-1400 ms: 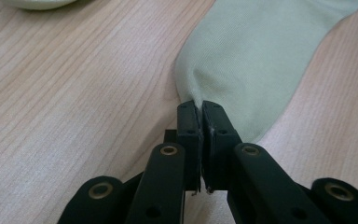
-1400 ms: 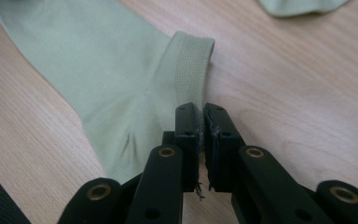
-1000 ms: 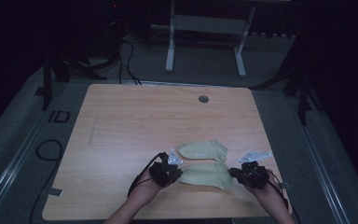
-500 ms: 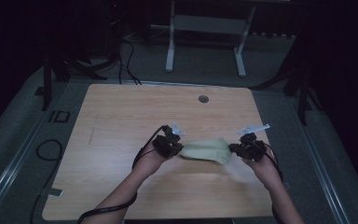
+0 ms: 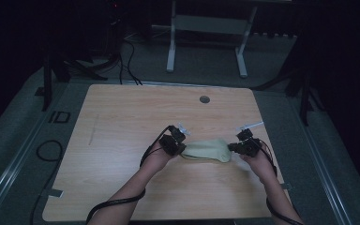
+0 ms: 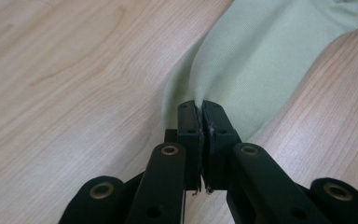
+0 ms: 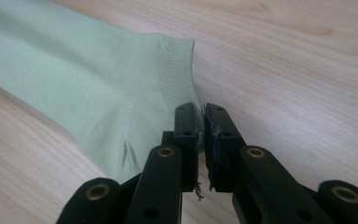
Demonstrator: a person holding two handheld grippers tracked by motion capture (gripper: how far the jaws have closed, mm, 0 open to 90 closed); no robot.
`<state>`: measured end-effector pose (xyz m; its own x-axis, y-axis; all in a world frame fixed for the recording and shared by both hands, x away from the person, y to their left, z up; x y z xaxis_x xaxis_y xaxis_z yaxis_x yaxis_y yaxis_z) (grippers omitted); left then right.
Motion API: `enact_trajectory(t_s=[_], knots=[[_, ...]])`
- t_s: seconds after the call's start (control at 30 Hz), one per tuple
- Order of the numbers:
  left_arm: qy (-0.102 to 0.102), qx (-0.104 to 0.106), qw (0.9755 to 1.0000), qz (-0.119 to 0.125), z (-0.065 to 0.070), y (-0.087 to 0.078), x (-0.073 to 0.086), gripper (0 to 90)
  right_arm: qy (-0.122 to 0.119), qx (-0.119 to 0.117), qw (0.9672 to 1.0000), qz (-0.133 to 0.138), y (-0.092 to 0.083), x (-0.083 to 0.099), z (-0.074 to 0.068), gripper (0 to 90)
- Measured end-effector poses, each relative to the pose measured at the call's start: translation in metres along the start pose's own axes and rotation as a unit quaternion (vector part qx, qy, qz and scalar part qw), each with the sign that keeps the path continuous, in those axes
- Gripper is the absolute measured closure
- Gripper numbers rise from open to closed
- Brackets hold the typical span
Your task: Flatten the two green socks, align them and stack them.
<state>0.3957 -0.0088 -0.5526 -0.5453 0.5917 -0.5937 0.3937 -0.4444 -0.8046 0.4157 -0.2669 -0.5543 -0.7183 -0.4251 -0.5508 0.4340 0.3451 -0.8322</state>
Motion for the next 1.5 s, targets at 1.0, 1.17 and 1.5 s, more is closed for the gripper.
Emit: enact_trajectory(t_s=[1.0,1.17,1.5], knots=[[-0.031,-0.005,0.9995,0.007,-0.005,0.016,0.017,60.2,-0.020,-0.039,0.9989,0.016,0.007,0.012,-0.035,84.8],[-0.032,-0.005,0.9994,0.008,-0.006,0.015,0.019,60.2,-0.024,-0.037,0.9990,0.004,0.017,0.018,-0.036,83.2],[-0.035,0.004,0.9993,0.015,-0.002,0.012,0.019,57.3,-0.021,-0.025,0.9995,0.005,0.015,0.014,-0.028,70.0]])
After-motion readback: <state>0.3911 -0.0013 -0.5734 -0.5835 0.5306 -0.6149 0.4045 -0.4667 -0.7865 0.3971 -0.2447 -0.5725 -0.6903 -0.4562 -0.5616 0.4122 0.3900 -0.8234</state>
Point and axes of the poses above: each handheld gripper's, and its own axes: y roughly forward along the jaws, x roughly out of its underside, z roughly to its right, the point moved 4 cm from there along y, roughly forward along the jaws, and after that the axes turned 1 degree about x, right-handed, at the moved point
